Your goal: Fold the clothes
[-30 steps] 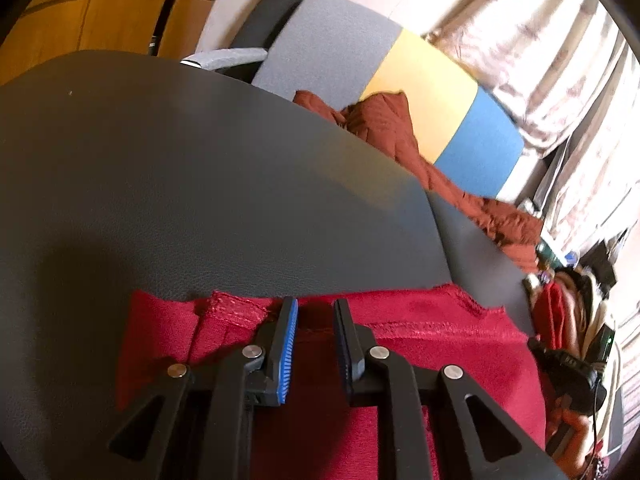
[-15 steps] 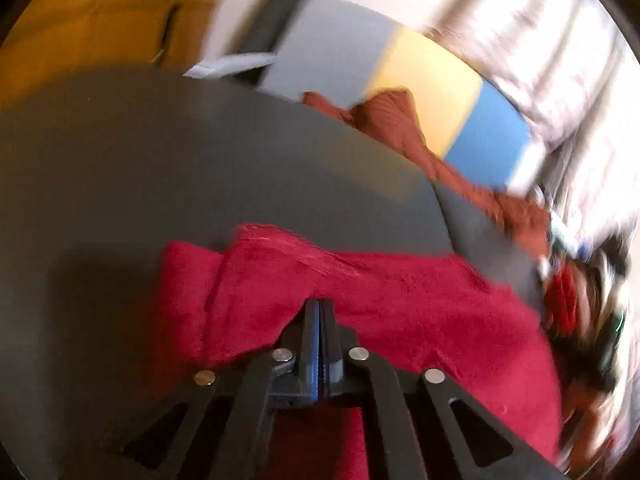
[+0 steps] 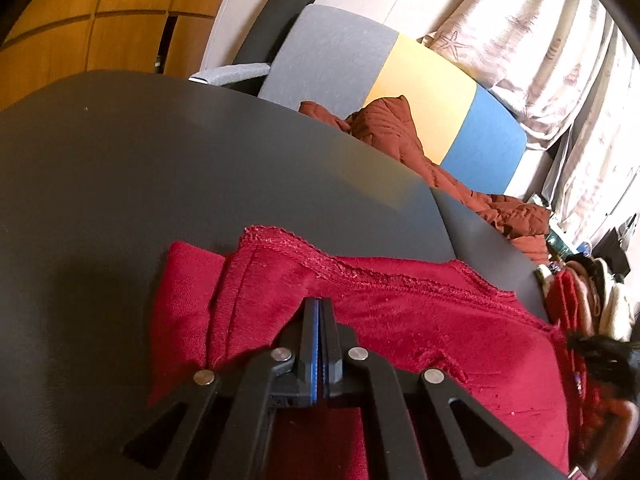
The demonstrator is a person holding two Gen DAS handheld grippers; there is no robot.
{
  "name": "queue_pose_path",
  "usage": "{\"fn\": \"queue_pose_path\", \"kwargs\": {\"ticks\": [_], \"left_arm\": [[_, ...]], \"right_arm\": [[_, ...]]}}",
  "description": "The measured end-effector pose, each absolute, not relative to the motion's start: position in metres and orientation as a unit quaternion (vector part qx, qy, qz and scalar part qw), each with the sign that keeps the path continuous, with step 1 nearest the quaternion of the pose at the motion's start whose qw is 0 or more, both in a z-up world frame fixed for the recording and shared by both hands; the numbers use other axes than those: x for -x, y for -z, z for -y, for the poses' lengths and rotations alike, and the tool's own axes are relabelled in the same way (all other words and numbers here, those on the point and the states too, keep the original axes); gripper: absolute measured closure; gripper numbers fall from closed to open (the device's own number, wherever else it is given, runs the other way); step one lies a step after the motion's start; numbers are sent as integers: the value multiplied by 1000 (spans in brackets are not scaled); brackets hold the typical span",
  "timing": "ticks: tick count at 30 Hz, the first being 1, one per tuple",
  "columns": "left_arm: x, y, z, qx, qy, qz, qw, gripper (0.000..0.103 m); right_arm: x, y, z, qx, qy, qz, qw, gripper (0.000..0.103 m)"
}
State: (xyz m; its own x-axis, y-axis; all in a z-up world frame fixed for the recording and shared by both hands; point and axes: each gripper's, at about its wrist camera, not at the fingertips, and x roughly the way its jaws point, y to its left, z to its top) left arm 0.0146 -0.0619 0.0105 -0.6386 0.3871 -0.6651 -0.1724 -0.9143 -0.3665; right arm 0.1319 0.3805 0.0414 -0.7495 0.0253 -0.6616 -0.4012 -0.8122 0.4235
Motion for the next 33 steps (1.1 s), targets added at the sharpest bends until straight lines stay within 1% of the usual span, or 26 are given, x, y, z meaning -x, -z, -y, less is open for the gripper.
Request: {"fn": "queue_pose_path", "kwargs": {"ticks": [1,3,5,7,8,9,10,11,13,15,21,24,27,29,30,31,32,33], "left_arm": [[-16,-11,61,395,-897,128,153,101],[-19,-12,59,393,-900,117,147,101],[-19,-13,59,393,-901,115,146,101],[-20,-13,59,392,-901,115,146,101],[-20,-13,59,392,-901,116,146,101],[-20,-13,59,392,-901,115,146,101],[-21,-13,59,392,-901,113,145,101],[-21,-13,58,391,-902,112,144,101],[-21,-13,57,391,-903,107,143,101],[-20,-13,57,391,-903,109,144,101],[-19,-12,58,391,-902,112,145,101],[-19,-12,58,391,-902,113,145,101],[-20,-12,58,390,-902,113,146,101],[-20,-12,59,390,-902,115,146,101],[-20,-12,59,390,-902,116,147,101],[-20,-12,59,390,-901,116,147,101],[-20,-12,59,390,-901,117,147,101],[-20,-12,60,390,-901,117,147,101]], "right_arm": [[-143,-53,-367,307,-906,-275,92,52],[-154,-69,-338,278,-929,-243,24,51],[-152,-72,-303,283,-938,-196,-47,51],[-144,-68,-270,306,-934,-154,-99,54],[-139,-63,-252,322,-931,-129,-113,55],[-135,-58,-239,339,-927,-109,-121,58],[-132,-52,-228,355,-922,-93,-127,64],[-129,-44,-219,371,-917,-77,-125,67],[-128,-26,-211,395,-912,-41,-107,69],[-138,-20,-213,373,-922,-28,-103,69],[-145,-27,-222,376,-922,-44,-80,69],[-154,-29,-247,368,-926,-80,-40,69],[-164,-23,-287,372,-919,-128,24,60],[-171,-15,-315,367,-913,-173,40,73],[-175,-15,-322,366,-911,-183,42,88],[-177,-15,-327,367,-910,-189,47,93],[-182,-18,-330,364,-909,-195,49,93],[-189,-23,-332,358,-910,-203,51,89]]}}
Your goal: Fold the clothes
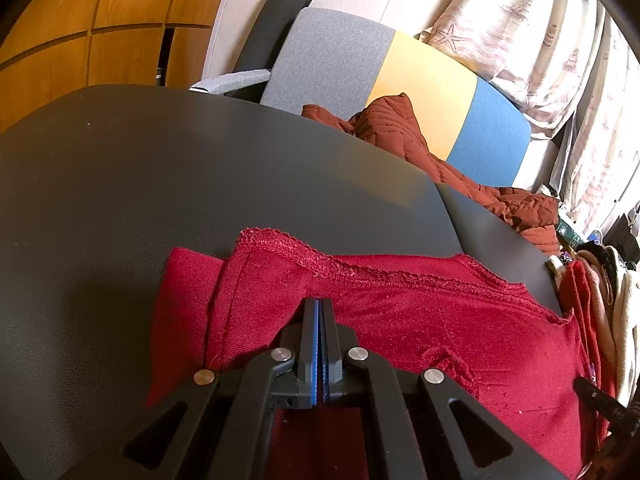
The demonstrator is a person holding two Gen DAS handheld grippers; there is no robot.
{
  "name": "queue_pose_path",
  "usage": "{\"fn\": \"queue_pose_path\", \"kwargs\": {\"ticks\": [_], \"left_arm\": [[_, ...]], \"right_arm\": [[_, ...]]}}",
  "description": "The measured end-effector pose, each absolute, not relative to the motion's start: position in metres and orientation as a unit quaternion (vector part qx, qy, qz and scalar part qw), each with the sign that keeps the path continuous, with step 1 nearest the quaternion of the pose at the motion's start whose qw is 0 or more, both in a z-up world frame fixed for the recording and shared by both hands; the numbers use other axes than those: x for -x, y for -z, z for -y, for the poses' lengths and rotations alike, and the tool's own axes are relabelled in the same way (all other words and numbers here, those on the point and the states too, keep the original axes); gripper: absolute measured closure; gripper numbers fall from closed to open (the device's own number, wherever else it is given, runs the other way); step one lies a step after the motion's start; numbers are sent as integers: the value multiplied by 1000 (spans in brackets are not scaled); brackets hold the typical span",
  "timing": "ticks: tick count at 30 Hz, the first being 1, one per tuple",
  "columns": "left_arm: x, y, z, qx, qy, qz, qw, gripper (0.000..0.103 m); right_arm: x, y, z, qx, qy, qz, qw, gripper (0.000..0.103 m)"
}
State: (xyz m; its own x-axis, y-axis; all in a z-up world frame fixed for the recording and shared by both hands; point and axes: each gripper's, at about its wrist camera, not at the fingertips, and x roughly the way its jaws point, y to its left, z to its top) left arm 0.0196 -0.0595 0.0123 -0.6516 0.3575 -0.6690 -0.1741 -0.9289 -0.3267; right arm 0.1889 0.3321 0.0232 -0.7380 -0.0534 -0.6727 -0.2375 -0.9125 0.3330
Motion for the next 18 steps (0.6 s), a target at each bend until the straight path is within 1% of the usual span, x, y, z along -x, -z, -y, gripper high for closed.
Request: {"fn": "queue_pose_path", "kwargs": {"ticks": [2,3,4,7,9,14,16,18], "left_arm": [[-19,-12,60,391,-901,119,148,101],[-19,-12,60,391,-901,119,149,101],[-19,-12,61,391,-900,121,149,101],[-19,-12,62,391,-899,124,151,101],[-19,-12,62,391,-899,126,152,101],[-19,-11,63,390,-898,130,154,101],[-19,-11,63,391,-898,131,154,101],[-20,-11,62,390,-898,130,154,101]], "right_arm": [[-202,-34,-336,347,-911,-218,53,67],[-209,-39,-338,341,-911,-226,55,50],[-219,-44,-341,334,-913,-228,59,45],[-248,-54,-359,324,-911,-244,70,45],[-260,-51,-375,331,-899,-280,61,44],[-275,-27,-403,346,-851,-395,4,44],[-278,-16,-407,347,-835,-426,-5,44],[-279,-7,-409,350,-827,-439,-3,44]]}}
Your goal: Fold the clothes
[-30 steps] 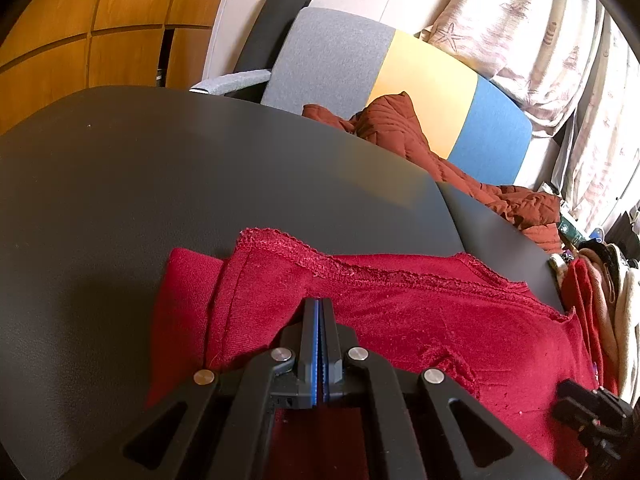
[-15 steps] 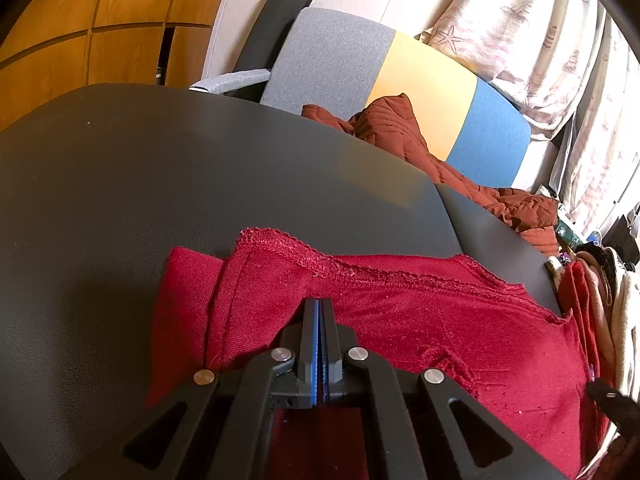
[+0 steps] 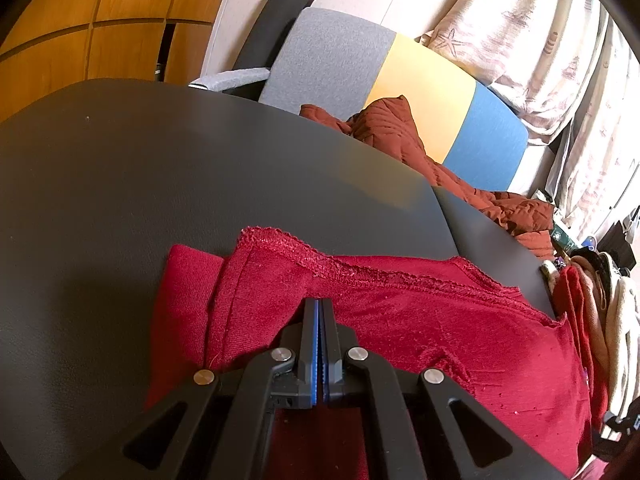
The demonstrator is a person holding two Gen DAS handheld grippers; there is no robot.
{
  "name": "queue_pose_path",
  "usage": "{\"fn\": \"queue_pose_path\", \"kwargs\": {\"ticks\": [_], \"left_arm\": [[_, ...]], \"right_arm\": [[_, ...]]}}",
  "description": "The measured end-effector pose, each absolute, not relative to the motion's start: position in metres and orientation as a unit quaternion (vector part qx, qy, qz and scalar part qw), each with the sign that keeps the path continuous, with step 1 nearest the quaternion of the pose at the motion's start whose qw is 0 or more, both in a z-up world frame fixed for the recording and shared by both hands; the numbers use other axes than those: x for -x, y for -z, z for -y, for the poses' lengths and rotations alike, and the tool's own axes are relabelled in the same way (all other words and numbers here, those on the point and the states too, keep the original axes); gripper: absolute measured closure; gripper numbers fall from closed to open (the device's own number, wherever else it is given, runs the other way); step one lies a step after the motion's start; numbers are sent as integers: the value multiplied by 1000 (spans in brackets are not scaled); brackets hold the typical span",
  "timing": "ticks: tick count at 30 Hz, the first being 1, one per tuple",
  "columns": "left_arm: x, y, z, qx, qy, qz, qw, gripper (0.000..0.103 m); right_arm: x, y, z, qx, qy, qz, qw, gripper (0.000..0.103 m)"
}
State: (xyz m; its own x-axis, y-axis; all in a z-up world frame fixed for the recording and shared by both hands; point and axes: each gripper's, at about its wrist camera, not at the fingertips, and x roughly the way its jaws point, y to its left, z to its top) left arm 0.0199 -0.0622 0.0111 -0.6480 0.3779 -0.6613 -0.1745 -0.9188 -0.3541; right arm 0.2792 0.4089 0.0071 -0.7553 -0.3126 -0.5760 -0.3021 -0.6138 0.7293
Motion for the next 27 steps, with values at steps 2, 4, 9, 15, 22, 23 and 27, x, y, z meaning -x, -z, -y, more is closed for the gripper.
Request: {"fn": "queue_pose_path", "kwargs": {"ticks": [2,4,9,15,22,23,27], "left_arm": [[-20,-11,62,390,-898,131,154,101],[-20,-11,62,390,-898,131,154,101],[-20,-11,62,390,-898,131,154,101],[-20,-11,63,390,-898,134,155,101],[-19,-11,64,390,-897,137,156,101],[-19,-11,64,390,-897,137,156,101],[-19,-11,64,390,-897,139,157,101]], "right_arm": [[-280,-1,-410,-344,825,449,7,44],[-280,5,-411,-338,822,458,11,42],[-270,4,-398,-328,842,428,15,38],[-251,-3,-394,-336,852,400,-29,44],[-255,0,-413,-337,839,427,-24,42],[-252,1,-410,-339,838,427,-13,42],[-237,0,-393,-347,842,413,11,41]]}}
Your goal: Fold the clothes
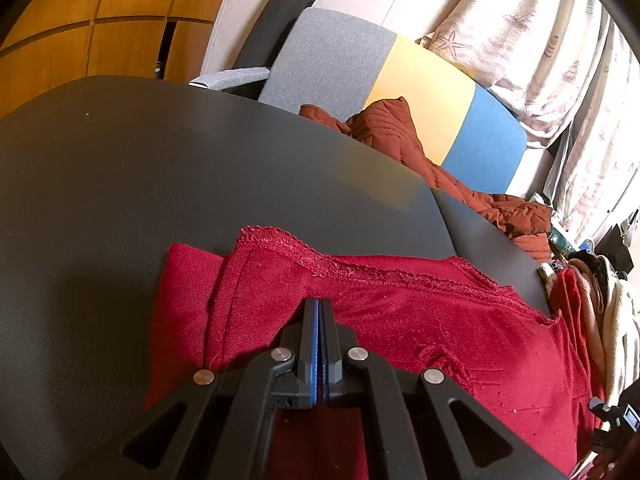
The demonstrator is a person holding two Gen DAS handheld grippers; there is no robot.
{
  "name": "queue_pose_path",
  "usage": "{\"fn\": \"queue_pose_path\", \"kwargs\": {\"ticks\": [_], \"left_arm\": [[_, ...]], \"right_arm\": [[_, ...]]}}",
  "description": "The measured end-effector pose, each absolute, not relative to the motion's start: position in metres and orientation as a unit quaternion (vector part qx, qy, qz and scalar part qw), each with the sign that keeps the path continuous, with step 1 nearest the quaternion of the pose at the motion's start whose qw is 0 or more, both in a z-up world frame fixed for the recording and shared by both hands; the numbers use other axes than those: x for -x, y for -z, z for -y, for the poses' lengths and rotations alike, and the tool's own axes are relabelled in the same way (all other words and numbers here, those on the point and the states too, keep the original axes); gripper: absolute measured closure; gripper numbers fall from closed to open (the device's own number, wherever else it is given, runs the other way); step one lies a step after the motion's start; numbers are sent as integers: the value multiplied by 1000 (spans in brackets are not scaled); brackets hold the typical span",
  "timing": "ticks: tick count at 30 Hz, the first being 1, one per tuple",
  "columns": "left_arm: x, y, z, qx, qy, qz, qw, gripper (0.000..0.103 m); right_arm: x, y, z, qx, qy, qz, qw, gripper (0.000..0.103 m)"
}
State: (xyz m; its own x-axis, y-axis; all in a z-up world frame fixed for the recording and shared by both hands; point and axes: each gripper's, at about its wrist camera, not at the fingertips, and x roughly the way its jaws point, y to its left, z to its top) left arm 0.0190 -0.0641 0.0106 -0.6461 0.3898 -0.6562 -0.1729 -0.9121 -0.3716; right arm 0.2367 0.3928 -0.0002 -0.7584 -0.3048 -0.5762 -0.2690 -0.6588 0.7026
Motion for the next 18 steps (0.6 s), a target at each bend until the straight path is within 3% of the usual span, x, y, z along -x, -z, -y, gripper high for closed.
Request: {"fn": "queue_pose_path", "kwargs": {"ticks": [2,3,10,13,18], "left_arm": [[-19,-10,65,390,-896,139,157,101],[-19,-10,65,390,-896,140,158,101],[-30,-12,59,389,-899,141,145,103],[-40,-17,49,394,-890,145,177,84],[-54,-26,64,421,-853,198,237,84]], "right_arm": [[-226,1,-383,-355,839,411,15,57],[-221,4,-380,-359,834,418,19,70],[-226,-15,-394,-295,812,502,35,75],[-231,-32,-404,-275,811,515,34,76],[-239,-51,-409,-277,815,509,-6,76]]}}
